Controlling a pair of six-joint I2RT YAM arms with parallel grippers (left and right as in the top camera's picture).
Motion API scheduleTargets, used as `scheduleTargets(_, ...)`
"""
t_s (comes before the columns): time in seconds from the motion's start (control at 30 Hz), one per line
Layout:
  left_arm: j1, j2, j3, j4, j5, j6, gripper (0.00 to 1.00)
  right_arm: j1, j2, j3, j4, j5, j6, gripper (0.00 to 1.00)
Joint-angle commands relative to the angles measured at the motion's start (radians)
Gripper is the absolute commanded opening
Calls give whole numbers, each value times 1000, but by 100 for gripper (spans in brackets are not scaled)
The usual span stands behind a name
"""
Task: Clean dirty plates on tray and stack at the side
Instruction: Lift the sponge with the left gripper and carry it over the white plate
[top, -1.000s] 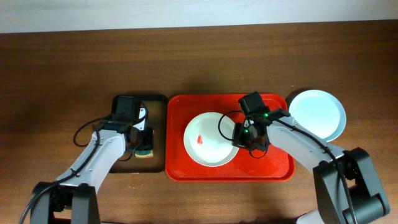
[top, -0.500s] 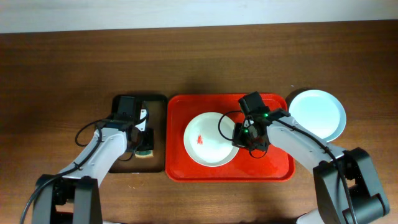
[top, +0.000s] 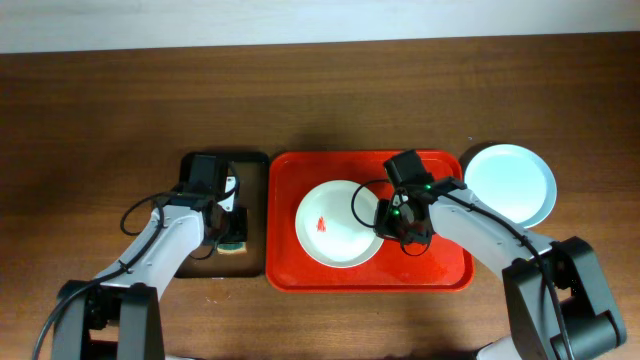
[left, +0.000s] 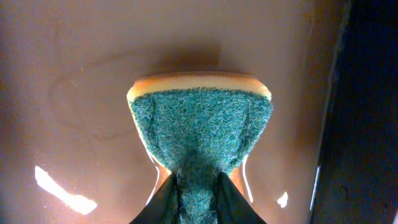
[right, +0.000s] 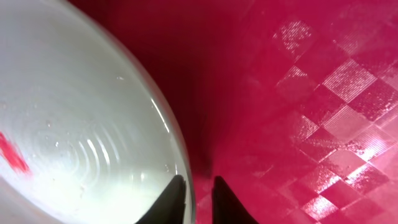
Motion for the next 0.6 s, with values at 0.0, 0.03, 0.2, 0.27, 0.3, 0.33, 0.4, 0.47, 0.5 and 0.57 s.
scheduleTargets(0.0,-2,10,-5,-7,8,1,18,5,10,-16,11,10,2,4)
scheduleTargets(0.03,-2,10,-5,-7,8,1,18,5,10,-16,13,10,2,4)
scheduleTargets(0.2,-2,10,-5,-7,8,1,16,5,10,-16,17,9,-8,4)
scheduleTargets(0.27,-2,10,-5,-7,8,-10,15,5,10,-16,17,9,-15,4)
scheduleTargets(0.3,-2,10,-5,-7,8,-18,14,5,10,-16,17,9,-15,4)
scheduleTargets(0.33,-2,10,-5,-8,8,-18,13,5,10,-16,18,9,-15,4)
scheduleTargets(0.4,-2,10,-5,-7,8,-18,13,5,10,-16,20,9,-15,4)
scheduleTargets(0.47,-2,10,-5,-8,9,-18,14,5,10,-16,20,9,-15,4)
scheduleTargets(0.5,-2,11,-5,-8,8,-18,13,5,10,-16,20,9,-15,4)
scheduleTargets(0.57,-2,24,-5,-8,8,-18,12,5,10,-16,20,9,-14,4)
